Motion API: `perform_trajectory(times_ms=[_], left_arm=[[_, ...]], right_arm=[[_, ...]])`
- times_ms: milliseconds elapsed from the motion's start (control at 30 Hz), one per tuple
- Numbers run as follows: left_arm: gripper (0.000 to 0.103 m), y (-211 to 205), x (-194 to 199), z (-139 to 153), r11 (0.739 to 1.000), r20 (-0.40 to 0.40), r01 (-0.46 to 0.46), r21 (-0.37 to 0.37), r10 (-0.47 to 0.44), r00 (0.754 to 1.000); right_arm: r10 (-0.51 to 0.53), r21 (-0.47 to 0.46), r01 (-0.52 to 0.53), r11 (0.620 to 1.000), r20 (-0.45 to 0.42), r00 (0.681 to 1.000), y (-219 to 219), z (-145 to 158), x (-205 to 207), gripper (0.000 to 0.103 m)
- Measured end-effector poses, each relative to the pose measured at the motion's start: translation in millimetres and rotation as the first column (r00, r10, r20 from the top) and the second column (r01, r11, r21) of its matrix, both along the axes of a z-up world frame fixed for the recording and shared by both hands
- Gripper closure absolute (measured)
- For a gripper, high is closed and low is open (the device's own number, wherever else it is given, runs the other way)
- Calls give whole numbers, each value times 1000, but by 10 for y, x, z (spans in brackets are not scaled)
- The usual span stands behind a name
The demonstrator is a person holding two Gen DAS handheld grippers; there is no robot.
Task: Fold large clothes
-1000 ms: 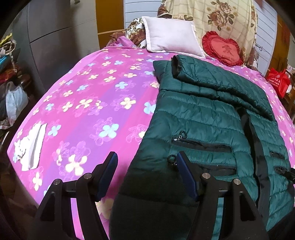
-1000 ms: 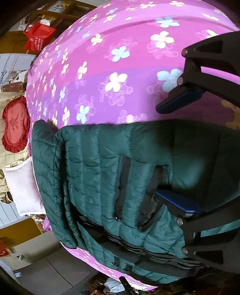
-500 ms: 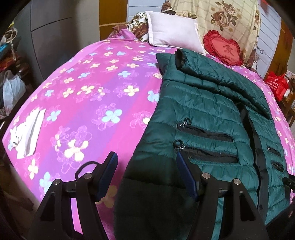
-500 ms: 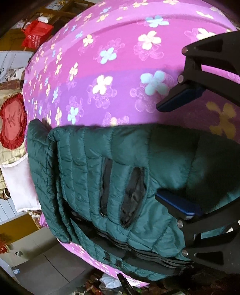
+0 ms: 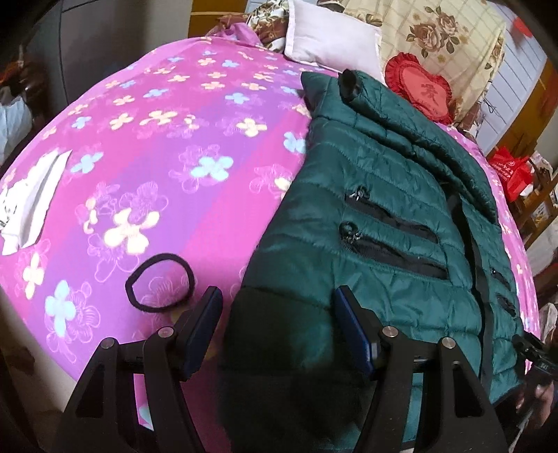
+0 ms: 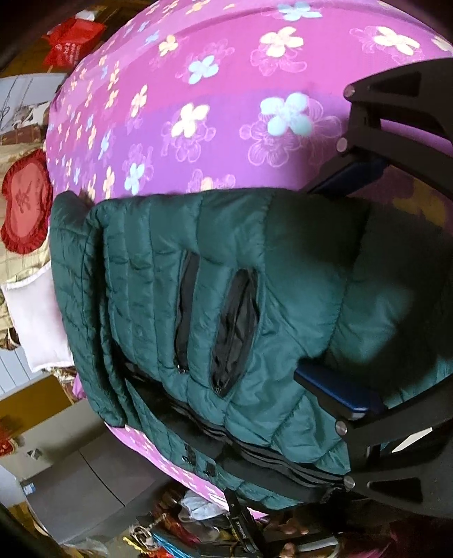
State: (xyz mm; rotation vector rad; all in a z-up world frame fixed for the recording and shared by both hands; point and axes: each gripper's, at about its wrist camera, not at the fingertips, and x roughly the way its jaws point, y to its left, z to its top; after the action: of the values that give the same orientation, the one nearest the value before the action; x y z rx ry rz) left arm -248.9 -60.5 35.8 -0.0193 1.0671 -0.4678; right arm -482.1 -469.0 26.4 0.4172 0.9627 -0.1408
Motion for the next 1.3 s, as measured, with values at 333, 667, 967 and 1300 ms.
perform_trajectory(times_ms=[333, 667, 967, 1300], left_arm=[[55, 115, 36, 132, 1000, 29, -6, -18, 7, 1000], [55, 147, 49, 1, 1000, -12, -6, -20, 6, 1000], [54, 133, 65, -55, 1000, -32, 4, -29, -5, 999], [50, 132, 50, -83, 1000, -25, 4, -24, -4, 1000]], right_arm=[[14, 11, -14, 1000, 10, 1000, 2, 5, -16, 7], [20, -6, -20, 1000, -1, 1000, 32, 9, 1, 7], [22, -3, -22, 1000, -15, 1000, 28, 15, 21, 6], [32, -10, -32, 999, -26, 999, 48, 5, 51, 3]])
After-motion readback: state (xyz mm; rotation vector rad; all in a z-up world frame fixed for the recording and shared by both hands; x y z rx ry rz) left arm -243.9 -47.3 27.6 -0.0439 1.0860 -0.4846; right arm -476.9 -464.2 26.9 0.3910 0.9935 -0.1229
